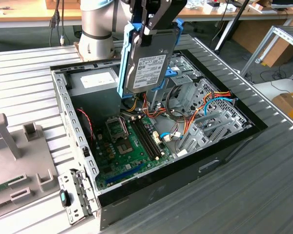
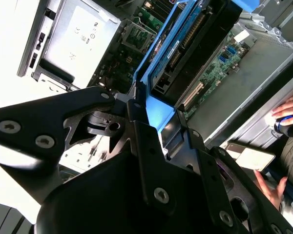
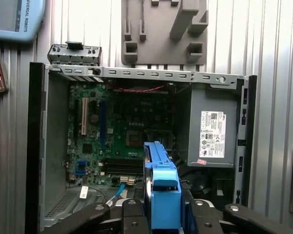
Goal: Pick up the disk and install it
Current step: 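Pick up the disk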
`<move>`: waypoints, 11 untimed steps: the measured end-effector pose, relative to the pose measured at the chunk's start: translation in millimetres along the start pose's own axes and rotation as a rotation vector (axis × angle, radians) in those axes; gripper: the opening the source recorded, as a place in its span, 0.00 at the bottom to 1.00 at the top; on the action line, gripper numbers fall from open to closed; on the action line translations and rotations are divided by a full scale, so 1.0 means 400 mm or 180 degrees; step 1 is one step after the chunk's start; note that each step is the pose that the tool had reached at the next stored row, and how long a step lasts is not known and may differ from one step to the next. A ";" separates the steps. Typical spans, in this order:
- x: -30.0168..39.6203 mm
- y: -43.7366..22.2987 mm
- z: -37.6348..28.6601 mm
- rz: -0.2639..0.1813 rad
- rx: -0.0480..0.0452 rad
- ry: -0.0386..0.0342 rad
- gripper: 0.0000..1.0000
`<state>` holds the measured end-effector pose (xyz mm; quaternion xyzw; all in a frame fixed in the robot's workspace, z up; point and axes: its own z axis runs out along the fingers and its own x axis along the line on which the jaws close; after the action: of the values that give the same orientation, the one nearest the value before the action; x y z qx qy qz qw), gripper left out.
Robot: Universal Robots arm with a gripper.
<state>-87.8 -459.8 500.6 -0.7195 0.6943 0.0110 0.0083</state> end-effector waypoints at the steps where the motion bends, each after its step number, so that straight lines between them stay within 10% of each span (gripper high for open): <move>1: 0.000 0.000 0.000 0.0000 0.0000 0.0000 0.36; 11: 0.009 0.000 0.000 0.0000 0.0000 0.0000 0.36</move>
<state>-87.8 -463.4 500.6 -0.7195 0.6943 0.0109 0.0082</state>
